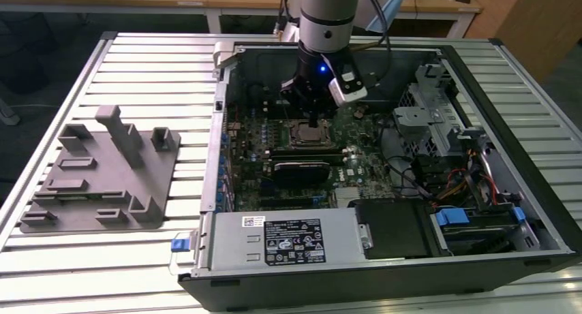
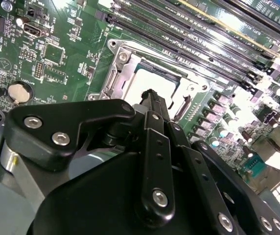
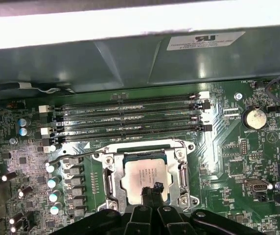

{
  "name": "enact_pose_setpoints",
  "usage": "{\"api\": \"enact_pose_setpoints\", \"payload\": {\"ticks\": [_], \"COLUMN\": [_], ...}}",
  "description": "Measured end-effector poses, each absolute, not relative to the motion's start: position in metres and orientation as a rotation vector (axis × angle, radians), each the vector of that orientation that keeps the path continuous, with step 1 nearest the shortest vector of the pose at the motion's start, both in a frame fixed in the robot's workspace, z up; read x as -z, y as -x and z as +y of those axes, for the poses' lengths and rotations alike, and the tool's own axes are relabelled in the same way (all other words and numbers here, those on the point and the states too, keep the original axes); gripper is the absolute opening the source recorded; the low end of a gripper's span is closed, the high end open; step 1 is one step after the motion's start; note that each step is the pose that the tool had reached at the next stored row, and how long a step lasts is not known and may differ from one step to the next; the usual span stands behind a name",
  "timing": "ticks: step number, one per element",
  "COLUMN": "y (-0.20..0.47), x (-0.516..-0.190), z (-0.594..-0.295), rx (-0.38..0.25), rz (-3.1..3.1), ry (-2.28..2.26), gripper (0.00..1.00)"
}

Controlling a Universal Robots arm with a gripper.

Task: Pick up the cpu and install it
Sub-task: 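Close the cpu cover, then install the first cpu locking lever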

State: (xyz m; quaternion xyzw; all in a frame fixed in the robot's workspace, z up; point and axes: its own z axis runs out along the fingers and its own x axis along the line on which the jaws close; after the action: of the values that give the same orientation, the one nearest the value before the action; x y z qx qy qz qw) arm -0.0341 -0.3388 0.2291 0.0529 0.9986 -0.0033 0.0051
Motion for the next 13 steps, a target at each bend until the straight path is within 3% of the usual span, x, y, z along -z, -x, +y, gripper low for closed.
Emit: {"api": "enact_pose_setpoints", "payload": {"ticks": [13], "y": [0.0341], "x": [-0.2335], "z": [-0.3388], "rx": [0.01], "rz": [3.127], "ry": [-0.166], "gripper": [0.11]}}
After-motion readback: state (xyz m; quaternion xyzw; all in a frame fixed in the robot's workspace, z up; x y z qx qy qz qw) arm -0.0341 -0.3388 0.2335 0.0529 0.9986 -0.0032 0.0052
